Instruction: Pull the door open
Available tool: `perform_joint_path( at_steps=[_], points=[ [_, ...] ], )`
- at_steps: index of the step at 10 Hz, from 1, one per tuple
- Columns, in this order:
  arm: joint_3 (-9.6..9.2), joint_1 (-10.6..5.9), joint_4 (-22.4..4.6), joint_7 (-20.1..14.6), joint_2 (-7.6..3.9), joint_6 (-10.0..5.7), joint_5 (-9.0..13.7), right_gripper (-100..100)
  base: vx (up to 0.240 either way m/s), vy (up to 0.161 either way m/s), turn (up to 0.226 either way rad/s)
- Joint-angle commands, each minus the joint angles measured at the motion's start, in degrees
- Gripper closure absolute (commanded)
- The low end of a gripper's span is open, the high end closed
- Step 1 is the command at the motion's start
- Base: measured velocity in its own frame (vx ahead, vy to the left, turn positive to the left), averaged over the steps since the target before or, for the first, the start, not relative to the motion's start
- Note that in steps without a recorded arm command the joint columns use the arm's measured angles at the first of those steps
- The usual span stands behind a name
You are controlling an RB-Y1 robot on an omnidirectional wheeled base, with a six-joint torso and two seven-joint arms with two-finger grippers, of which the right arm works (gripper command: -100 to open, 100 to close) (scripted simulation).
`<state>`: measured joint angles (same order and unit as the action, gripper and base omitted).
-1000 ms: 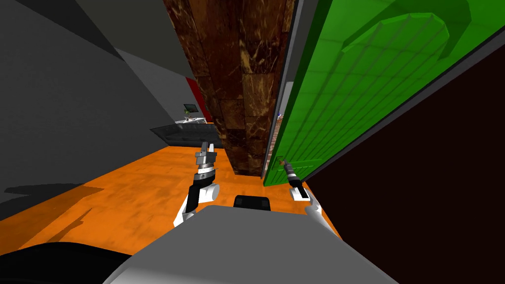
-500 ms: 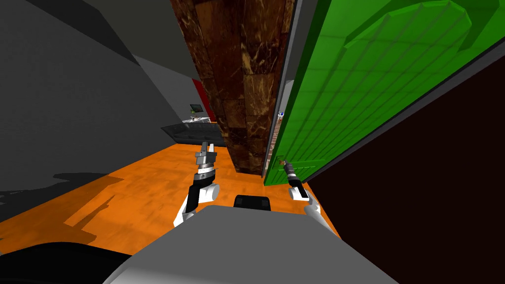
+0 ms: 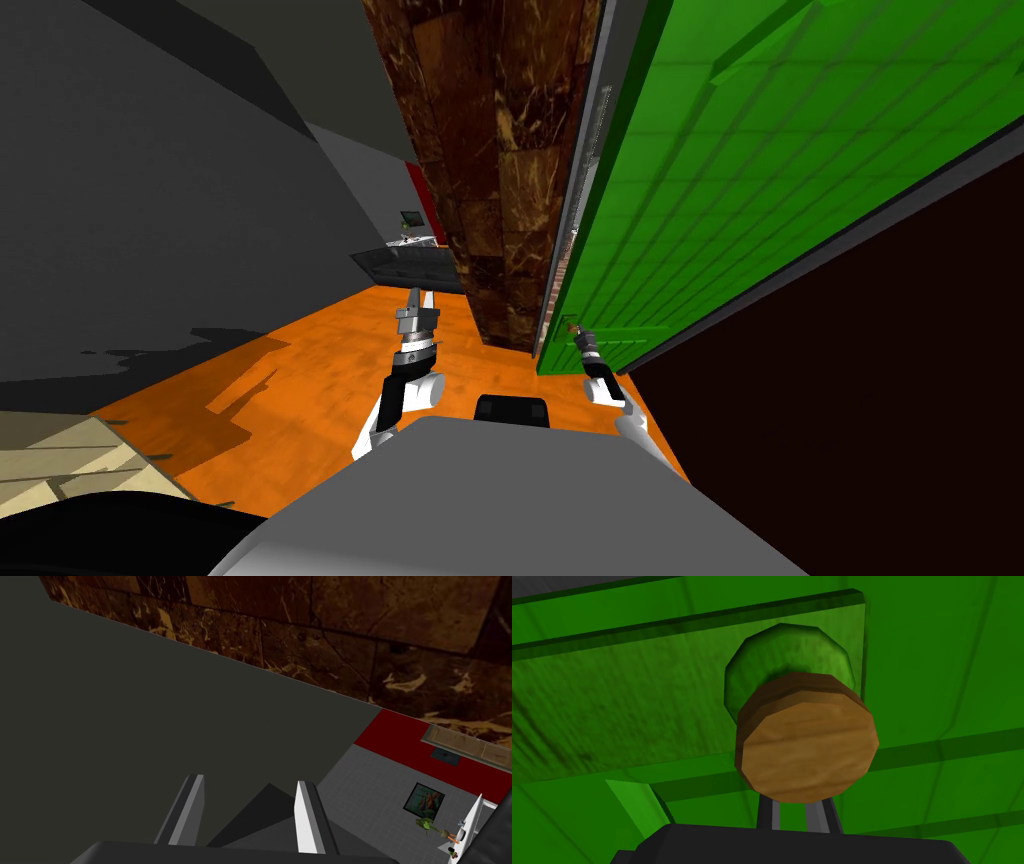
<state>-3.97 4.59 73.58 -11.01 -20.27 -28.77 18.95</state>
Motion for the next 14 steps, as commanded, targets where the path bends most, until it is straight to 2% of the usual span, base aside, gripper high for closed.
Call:
perform_joint_path(
  at_steps=[1, 2, 3, 5, 6, 7, 10, 14],
  points=[
    [-1.23, -1.09, 0.3, -1.7, 0.58, -1.19, 1.0, 100, -0.059, -0.040, 0.080],
    [-1.23, -1.09, 0.3, -1.7, 0.58, -1.19, 1.0, 100, -0.013, -0.019, -0.013],
    [-1.54, -1.28, 0.2, -3.6, 0.61, -0.98, 3.0, 100, -0.036, -0.030, 0.093],
    [-1.54, -1.28, 0.2, -3.6, 0.61, -0.98, 3.0, 100, -0.030, -0.017, 0.036],
    [-1.84, -1.46, 0.2, -5.5, 0.64, -0.76, 5.0, 100, -0.032, -0.013, 0.103],
    [-1.34, -0.55, -1.1, -6.7, 0.00, -0.20, 5.7, -100, -0.043, -0.066, 0.041],
    [-1.97, -0.57, -0.6, -10.5, 0.40, 0.48, 8.4, -100, -0.082, -0.031, 0.052],
    [-3.15, -0.61, 0.5, -16.9, 1.14, 1.75, 13.4, -100, -0.097, -0.026, 0.077]
  ],
)
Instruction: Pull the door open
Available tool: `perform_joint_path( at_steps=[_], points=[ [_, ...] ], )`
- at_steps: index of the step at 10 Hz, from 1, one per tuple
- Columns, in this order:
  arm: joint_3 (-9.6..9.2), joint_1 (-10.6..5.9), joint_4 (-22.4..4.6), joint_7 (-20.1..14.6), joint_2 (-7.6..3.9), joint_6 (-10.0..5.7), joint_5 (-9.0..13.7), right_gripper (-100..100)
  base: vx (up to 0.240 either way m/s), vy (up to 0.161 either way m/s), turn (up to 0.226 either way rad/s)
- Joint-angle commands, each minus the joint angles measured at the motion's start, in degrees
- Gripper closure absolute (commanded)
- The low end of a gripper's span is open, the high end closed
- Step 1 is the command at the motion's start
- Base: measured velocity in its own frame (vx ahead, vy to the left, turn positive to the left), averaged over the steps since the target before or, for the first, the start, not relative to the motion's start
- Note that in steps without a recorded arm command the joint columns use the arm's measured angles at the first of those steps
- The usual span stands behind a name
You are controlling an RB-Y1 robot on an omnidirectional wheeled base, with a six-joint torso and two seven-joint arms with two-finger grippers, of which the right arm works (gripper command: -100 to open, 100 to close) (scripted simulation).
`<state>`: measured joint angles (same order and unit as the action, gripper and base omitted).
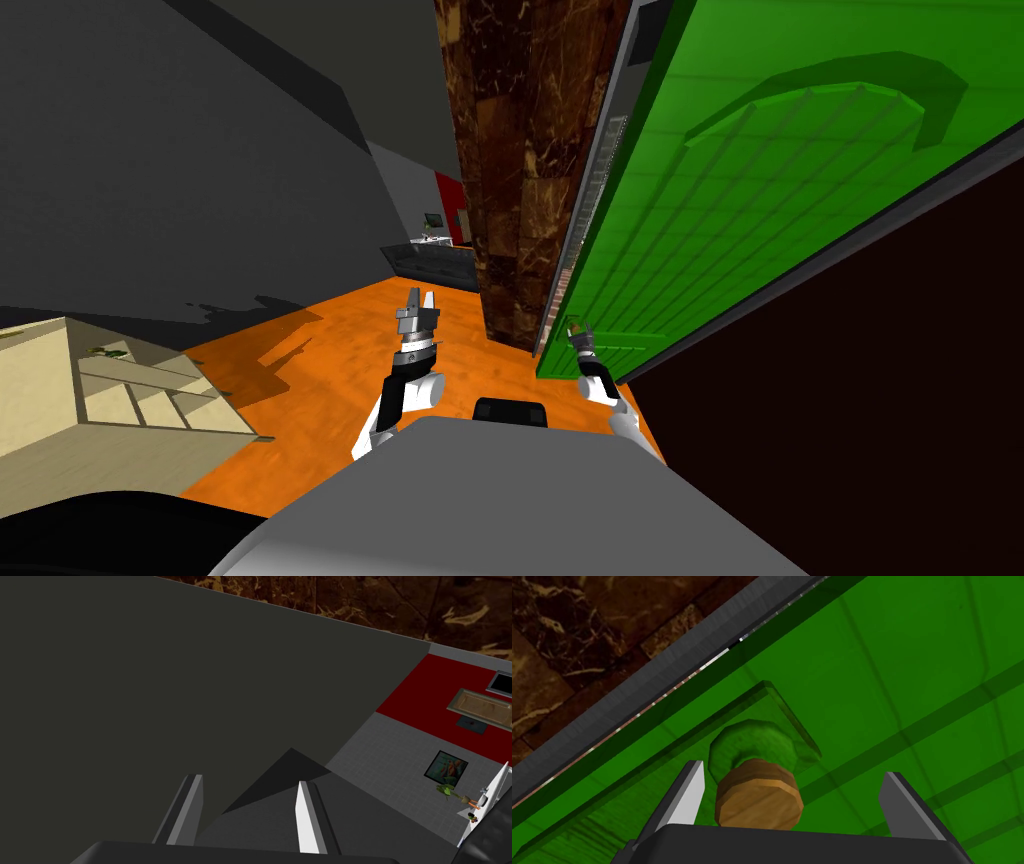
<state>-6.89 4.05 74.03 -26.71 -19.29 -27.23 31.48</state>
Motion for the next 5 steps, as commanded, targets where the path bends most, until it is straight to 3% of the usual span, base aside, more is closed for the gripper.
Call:
perform_joint_path(
  at_steps=[1, 3, 4, 5],
  points=[
    [-0.23, -0.07, 0.0, -1.8, 0.16, 0.20, 0.8, -100, -0.078, -0.043, 0.019],
    [-0.91, -0.09, 0.6, -5.4, 0.58, 0.93, 3.7, -100, -0.064, -0.043, 0.066],
    [-0.91, -0.09, 0.6, -5.8, 0.58, 0.93, 3.7, -100, -0.051, -0.035, 0.033],
    [-1.26, -0.11, 1.0, -7.9, 0.80, 1.30, 5.2, -100, -0.054, -0.031, 0.047]
  ],
)
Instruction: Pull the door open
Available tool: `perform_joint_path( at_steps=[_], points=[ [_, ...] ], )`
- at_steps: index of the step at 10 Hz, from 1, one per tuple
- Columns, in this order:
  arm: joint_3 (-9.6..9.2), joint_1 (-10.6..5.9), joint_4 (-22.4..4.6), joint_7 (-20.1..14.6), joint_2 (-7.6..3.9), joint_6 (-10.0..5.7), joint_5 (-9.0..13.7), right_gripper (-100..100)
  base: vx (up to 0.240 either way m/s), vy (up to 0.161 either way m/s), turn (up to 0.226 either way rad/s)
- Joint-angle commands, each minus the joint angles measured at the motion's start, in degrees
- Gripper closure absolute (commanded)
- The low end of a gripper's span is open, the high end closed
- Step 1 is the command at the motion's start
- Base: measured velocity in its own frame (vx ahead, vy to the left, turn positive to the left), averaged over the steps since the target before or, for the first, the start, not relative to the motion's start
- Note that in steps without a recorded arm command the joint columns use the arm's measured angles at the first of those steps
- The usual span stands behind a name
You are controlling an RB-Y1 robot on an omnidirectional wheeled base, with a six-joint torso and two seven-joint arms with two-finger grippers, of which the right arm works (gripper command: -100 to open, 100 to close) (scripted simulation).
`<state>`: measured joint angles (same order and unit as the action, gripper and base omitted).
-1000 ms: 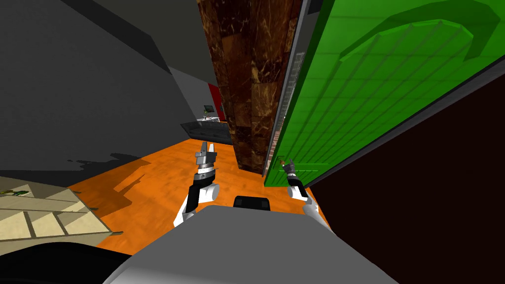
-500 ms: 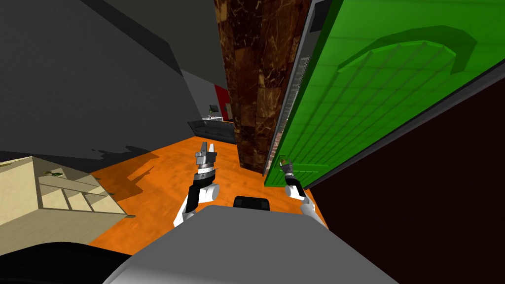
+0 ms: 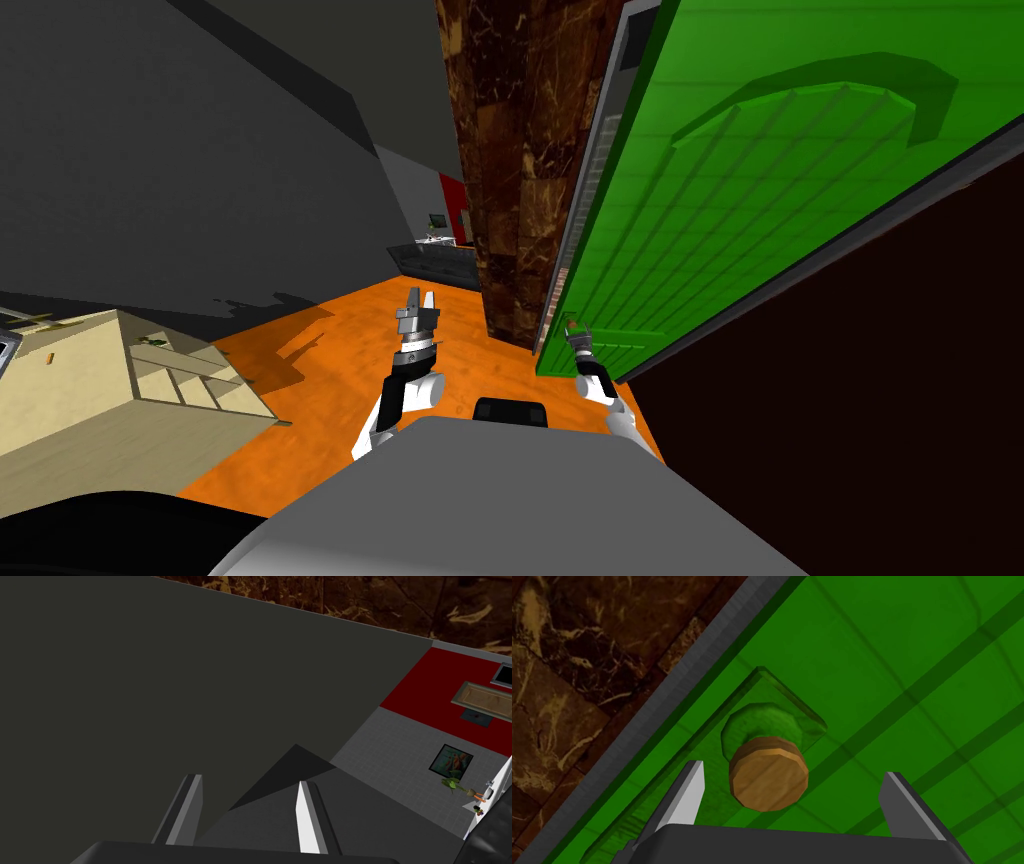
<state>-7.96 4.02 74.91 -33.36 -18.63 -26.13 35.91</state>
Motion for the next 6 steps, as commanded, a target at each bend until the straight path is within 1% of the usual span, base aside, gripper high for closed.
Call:
perform_joint_path(
  at_steps=[1, 2, 4, 5, 6],
  points=[
    [-0.54, -0.10, 0.4, -2.9, 0.35, 0.58, 2.2, -100, -0.089, -0.044, 0.100],
    [-0.54, -0.10, 0.4, -3.4, 0.35, 0.58, 2.2, -100, -0.071, -0.044, 0.027],
    [-1.23, -0.12, 1.0, -7.1, 0.79, 1.32, 5.1, -100, -0.070, -0.049, 0.060],
    [-1.23, -0.12, 1.0, -7.5, 0.79, 1.32, 5.1, -100, -0.058, -0.034, 0.035],
    [-1.57, -0.13, 1.3, -9.5, 1.00, 1.69, 6.6, -100, -0.059, -0.035, 0.050]
  ],
)
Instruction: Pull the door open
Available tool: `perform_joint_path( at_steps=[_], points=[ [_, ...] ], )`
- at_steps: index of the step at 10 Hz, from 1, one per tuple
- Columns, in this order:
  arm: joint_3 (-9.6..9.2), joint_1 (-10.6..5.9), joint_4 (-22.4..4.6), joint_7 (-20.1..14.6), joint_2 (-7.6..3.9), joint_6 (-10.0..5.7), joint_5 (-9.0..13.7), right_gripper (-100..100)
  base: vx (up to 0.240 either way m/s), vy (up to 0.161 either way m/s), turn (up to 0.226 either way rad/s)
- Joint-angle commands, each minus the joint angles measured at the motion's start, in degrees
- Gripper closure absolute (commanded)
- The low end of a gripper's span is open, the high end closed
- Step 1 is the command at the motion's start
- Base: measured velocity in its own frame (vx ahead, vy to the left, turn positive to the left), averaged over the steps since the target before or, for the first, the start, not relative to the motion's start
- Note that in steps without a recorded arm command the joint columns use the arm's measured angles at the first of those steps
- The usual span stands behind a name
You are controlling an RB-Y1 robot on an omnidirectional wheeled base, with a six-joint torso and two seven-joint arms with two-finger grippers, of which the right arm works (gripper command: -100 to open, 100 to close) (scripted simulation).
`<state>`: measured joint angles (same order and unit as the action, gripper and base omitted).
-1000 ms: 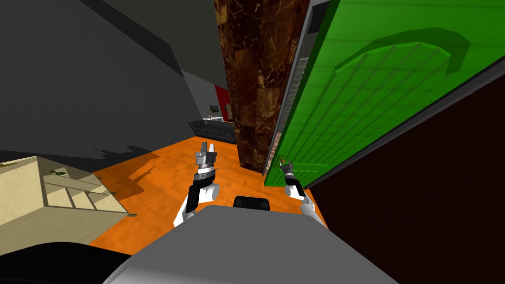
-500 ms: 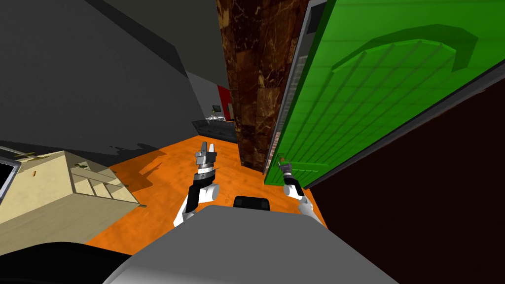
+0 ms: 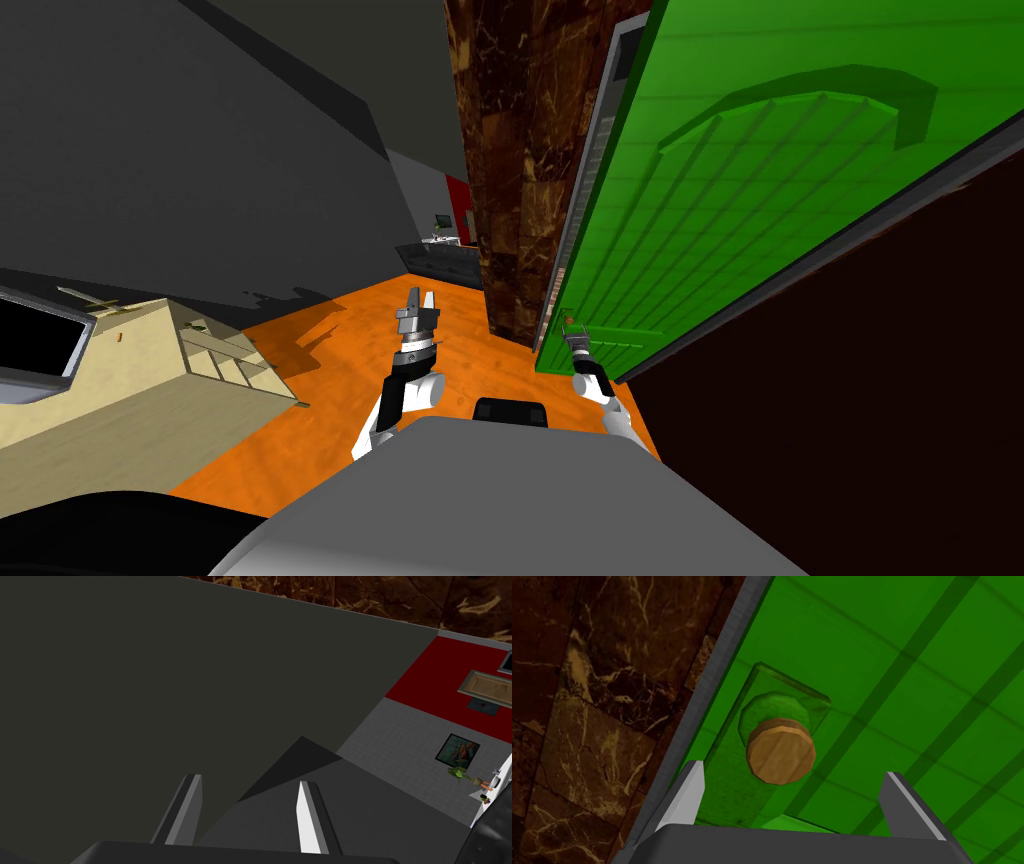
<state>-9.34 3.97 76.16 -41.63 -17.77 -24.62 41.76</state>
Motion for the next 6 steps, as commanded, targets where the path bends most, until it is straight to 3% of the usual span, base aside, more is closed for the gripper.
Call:
perform_joint_path(
  at_steps=[1, 6],
  points=[
    [-0.52, -0.09, 0.3, -2.9, 0.34, 0.52, 2.1, -100, -0.092, -0.047, 0.074],
    [-1.64, -0.13, 1.3, -9.9, 1.04, 1.73, 6.8, -100, -0.079, -0.049, 0.053]
  ],
)
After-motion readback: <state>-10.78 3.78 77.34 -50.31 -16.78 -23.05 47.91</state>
